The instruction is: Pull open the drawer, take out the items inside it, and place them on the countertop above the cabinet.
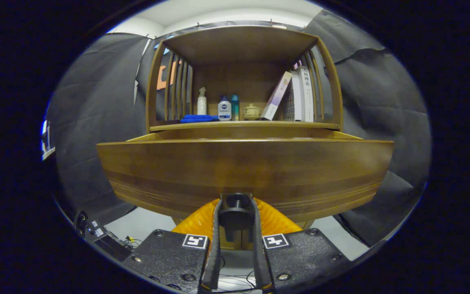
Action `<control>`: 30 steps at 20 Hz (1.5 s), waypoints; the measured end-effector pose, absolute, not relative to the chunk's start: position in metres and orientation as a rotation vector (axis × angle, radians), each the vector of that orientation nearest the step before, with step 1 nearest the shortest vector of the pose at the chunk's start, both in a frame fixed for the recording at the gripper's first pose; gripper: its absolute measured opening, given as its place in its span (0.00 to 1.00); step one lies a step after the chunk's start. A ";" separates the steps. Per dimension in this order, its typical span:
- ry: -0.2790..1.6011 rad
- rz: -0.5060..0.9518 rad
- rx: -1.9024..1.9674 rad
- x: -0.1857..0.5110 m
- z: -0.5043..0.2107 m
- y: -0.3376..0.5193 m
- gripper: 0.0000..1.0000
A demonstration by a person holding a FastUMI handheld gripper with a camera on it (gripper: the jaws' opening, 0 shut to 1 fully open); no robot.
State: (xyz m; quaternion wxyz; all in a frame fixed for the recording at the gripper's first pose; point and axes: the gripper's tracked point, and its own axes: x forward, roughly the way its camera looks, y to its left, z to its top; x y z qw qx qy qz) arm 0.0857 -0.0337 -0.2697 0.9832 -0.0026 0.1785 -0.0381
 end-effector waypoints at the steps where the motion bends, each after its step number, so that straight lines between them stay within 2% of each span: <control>1: 0.362 -0.069 -0.008 0.080 -0.270 -0.032 0.36; 8: 0.399 -0.007 0.000 0.048 -0.273 -0.023 0.36; 15: 0.443 -0.009 -0.012 0.045 -0.274 -0.023 0.37; 19: 0.482 0.031 -0.022 0.031 -0.257 -0.016 0.51; 23: 0.487 0.099 -0.029 0.025 -0.218 -0.002 0.81; 24: 0.478 0.112 -0.030 0.024 -0.206 0.001 0.81; 28: 0.463 0.158 -0.015 0.030 -0.172 0.018 0.94; 30: 0.481 0.167 -0.011 0.041 -0.162 0.021 0.95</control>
